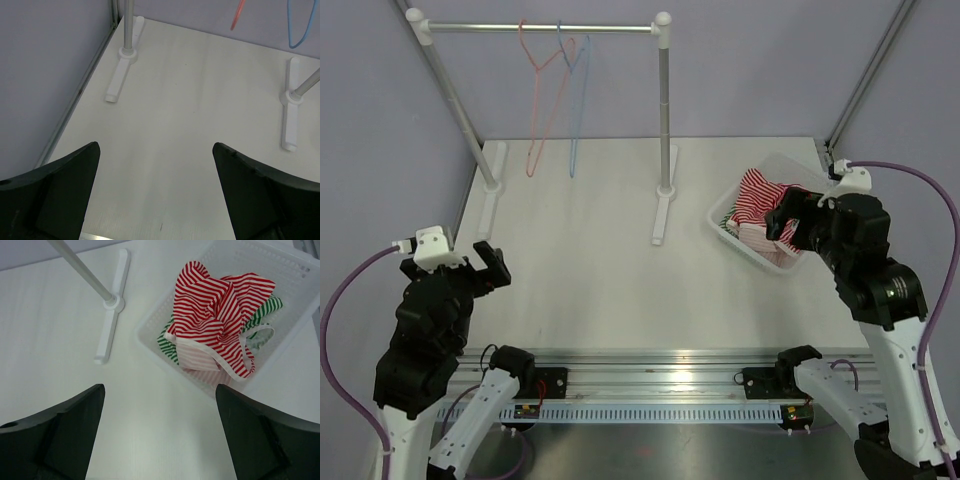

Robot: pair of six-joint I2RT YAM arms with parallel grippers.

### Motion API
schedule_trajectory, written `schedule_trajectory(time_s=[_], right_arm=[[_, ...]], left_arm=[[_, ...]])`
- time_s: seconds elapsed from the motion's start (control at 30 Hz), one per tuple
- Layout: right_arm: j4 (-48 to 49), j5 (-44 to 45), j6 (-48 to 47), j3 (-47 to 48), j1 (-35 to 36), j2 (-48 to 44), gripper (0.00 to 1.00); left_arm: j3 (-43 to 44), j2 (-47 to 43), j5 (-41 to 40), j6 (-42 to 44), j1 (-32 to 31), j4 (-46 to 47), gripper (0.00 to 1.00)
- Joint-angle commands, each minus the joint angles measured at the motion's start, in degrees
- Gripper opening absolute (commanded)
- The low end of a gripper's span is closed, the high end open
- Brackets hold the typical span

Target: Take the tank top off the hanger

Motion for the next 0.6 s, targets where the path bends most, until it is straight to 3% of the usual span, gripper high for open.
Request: schedule_trajectory(time_s=[0.0,0.2,0.37,0.57], right_arm=[[-9.6,-1.1,-4.9,0.7,0.7,-4.6,1.0],[-14.1,5.7,-5.1,-2.4,0.7,-9.0,1.0],[-12.0,3.2,-5.8,-5.8,0.6,-13.4,0.99],[-11.9,4.8,-4.7,-6.2,0.6,-11.7,1.0]], left_arm=[[0.9,-1.0,0.0,3.3,-0.5,-1.3,0.99],[-1.9,-6.5,3.9,5.4,-0.5,-1.3,0.99],[-5.5,-11.9,3.9,5.9,-0.5,0.9,0.99],[-6.2,-14.7,5.1,6.6,-0.5,1.7,0.99]])
